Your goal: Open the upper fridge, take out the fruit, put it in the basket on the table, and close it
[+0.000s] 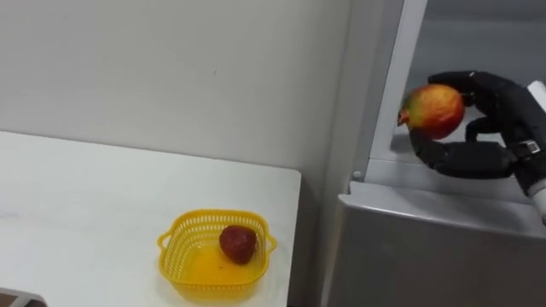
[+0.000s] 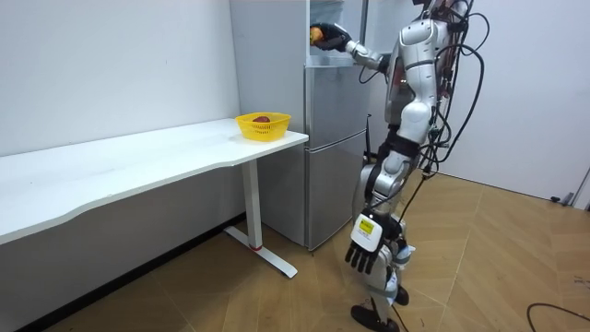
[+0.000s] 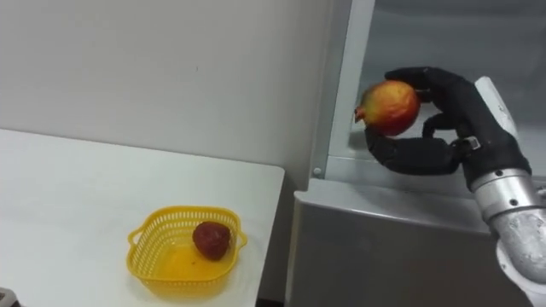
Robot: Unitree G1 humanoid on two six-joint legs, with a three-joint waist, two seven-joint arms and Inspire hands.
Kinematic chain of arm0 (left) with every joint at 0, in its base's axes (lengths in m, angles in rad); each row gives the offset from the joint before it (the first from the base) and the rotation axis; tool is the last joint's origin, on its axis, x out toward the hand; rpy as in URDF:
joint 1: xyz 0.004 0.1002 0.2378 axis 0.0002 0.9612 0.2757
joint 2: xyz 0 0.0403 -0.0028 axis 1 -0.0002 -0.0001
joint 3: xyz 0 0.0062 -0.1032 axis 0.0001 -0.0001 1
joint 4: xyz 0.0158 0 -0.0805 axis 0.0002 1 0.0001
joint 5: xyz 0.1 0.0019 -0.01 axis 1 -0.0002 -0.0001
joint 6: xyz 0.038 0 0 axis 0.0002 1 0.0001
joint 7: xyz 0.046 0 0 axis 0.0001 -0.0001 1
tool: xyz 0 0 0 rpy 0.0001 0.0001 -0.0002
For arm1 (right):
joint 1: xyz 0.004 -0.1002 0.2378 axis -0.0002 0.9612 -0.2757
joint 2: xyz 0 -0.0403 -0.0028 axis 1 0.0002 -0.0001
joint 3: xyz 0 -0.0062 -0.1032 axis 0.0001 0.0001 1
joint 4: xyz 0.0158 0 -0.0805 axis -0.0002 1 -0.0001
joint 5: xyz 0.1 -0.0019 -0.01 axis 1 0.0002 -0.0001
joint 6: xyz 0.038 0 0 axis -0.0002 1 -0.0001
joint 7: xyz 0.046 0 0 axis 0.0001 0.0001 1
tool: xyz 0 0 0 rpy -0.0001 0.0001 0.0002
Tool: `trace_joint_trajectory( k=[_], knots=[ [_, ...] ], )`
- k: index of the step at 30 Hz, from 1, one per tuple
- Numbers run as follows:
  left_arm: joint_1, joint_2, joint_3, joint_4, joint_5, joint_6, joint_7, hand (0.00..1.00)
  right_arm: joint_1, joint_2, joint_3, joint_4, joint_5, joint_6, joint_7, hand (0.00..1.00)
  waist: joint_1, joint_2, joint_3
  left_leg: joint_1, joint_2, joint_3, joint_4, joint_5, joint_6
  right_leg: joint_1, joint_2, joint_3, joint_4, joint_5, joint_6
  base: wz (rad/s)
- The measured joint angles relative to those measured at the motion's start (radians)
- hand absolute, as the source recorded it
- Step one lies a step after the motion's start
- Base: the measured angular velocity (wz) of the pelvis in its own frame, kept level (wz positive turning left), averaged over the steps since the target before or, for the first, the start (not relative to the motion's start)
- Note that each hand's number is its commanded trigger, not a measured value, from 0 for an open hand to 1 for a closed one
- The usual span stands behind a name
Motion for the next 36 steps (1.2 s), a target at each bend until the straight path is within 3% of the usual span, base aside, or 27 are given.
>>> trace_joint_trajectory(
  k=[8,10,18,24,29,34,36],
  knots=[
    [-0.003,-0.016,0.001,0.0,-0.002,-0.034,0.0,0.0,0.06,0.004,-0.019,-0.187,-0.008,-0.021,-0.042,1.0,-0.014,0.007,0.0084,0.025,0.004,0.013,-0.006,0.0,0.0,0.02,0.005,0.02,-0.001,0.0,0.0,-0.08],
    [-0.002,-0.017,0.001,0.001,-0.002,-0.038,0.0,0.0,0.061,0.022,-0.028,-0.234,-0.009,-0.021,-0.042,1.0,-0.023,0.011,0.0102,0.026,0.004,0.015,-0.008,0.0,0.0,0.013,0.005,0.024,-0.001,0.0,0.0,-0.02],
    [-0.026,-0.022,0.004,0.046,-0.002,-0.062,0.001,0.0,0.062,0.107,-0.059,-0.389,-0.085,-0.072,-0.04,1.0,-0.021,0.003,0.006,0.025,0.004,0.024,-0.019,0.0,0.0,0.002,0.005,0.029,-0.004,0.0,0.0,-0.01],
    [-0.027,-0.019,0.015,0.06,-0.003,-0.076,-0.002,0.0,0.062,0.128,-0.051,-0.479,-0.24,-0.092,-0.039,1.0,-0.003,0.003,0.0057,0.026,0.004,0.025,-0.019,0.0,0.0,0.001,0.006,0.032,-0.004,0.001,0.0,0.0],
    [-0.028,-0.02,0.015,0.063,-0.002,-0.077,-0.006,0.0,0.062,0.133,-0.044,-0.513,-0.279,-0.108,-0.001,1.0,0.003,0.001,0.0064,0.023,0.004,0.025,-0.019,0.0,0.0,0.0,0.005,0.032,-0.005,0.001,0.0,0.0],
    [-0.047,-0.019,0.016,0.084,-0.003,-0.076,-0.034,0.0,0.062,0.144,-0.021,-0.527,-0.283,-0.105,0.056,1.0,0.011,-0.015,0.0101,0.014,0.006,0.025,-0.019,0.0,0.0,-0.009,0.006,0.023,-0.001,0.002,-0.001,0.0],
    [-0.056,-0.02,0.012,0.093,-0.004,-0.074,-0.038,0.0,0.062,0.149,0.039,-0.526,-0.321,-0.089,0.088,1.0,0.023,-0.025,0.0087,0.006,0.008,0.024,-0.018,0.0,0.0,-0.016,0.007,0.02,0.006,0.003,-0.003,0.0]
  ],
)
